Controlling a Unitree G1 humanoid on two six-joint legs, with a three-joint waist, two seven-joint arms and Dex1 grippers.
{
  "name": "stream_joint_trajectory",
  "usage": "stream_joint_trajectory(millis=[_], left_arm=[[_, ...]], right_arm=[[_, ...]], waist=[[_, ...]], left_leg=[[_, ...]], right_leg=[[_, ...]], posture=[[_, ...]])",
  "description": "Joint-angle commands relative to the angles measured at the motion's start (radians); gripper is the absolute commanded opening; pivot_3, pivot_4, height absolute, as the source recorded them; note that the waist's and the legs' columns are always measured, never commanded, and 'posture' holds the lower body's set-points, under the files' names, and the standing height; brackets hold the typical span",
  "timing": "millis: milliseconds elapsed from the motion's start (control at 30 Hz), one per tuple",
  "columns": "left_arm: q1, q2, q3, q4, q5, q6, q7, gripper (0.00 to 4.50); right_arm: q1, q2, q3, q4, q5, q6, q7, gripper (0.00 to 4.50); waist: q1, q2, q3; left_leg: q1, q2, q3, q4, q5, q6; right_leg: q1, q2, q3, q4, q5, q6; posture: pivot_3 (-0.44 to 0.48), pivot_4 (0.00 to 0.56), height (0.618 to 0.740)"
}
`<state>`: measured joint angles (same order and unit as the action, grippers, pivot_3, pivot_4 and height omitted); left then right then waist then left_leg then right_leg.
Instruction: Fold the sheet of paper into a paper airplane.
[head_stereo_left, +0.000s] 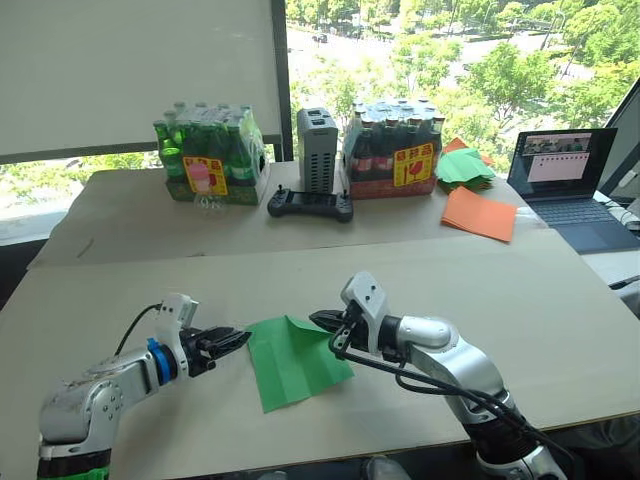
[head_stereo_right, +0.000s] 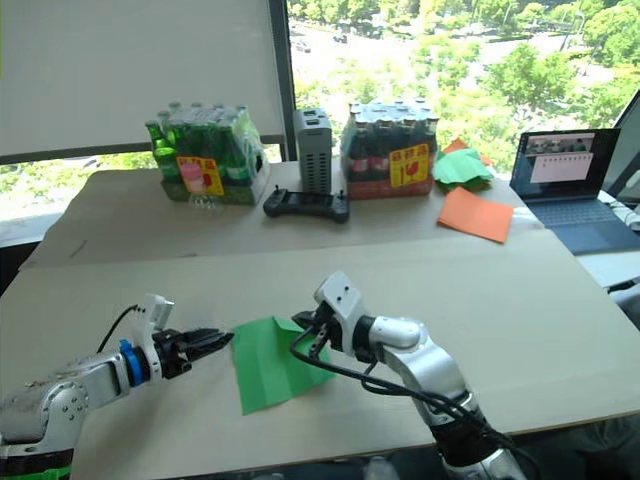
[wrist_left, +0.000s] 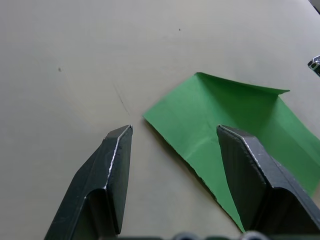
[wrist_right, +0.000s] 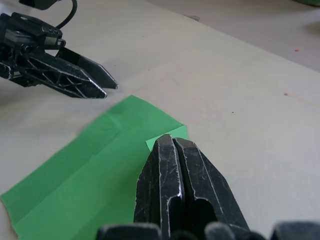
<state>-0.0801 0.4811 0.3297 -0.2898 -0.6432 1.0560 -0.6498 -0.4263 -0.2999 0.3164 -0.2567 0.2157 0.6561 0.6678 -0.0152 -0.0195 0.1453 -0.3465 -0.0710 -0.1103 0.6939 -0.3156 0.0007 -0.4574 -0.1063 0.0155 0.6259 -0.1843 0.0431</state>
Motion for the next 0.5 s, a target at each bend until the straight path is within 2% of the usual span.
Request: stream_joint_trajectory(millis=[33, 233, 500], left_arm=[[0.007, -0.012, 0.007, -0.051, -0.04, 0.006, 0.034, 2.86], [0.029, -0.021, -0.004, -0.075, -0.065, 0.004, 0.069, 2.86], [0.033, -0.002, 0.008, -0.058, -0.091, -0.002, 0.09, 2.86]], right_arm=[[-0.043, 0.009, 0.037, 0.052, -0.036, -0.062, 0.007, 0.0], [-0.053, 0.01, 0.109, 0.173, -0.088, -0.127, 0.046, 0.0], [-0.043, 0.036, 0.139, 0.249, -0.133, -0.163, 0.047, 0.0]], waist=[[0.0, 0.0, 0.0], [0.0, 0.0, 0.0], [-0.003, 0.0, 0.0]], left_leg=[[0.0, 0.0, 0.0, 0.0, 0.0, 0.0], [0.0, 0.0, 0.0, 0.0, 0.001, -0.002], [0.0, 0.0, 0.0, 0.0, 0.001, -0.002]], right_leg=[[0.0, 0.0, 0.0, 0.0, 0.0, 0.0], [0.0, 0.0, 0.0, 0.0, 0.0, 0.0], [0.0, 0.0, 0.0, 0.0, 0.0, 0.0]], posture=[[0.0, 0.15, 0.724], [0.0, 0.15, 0.724], [0.0, 0.15, 0.724]])
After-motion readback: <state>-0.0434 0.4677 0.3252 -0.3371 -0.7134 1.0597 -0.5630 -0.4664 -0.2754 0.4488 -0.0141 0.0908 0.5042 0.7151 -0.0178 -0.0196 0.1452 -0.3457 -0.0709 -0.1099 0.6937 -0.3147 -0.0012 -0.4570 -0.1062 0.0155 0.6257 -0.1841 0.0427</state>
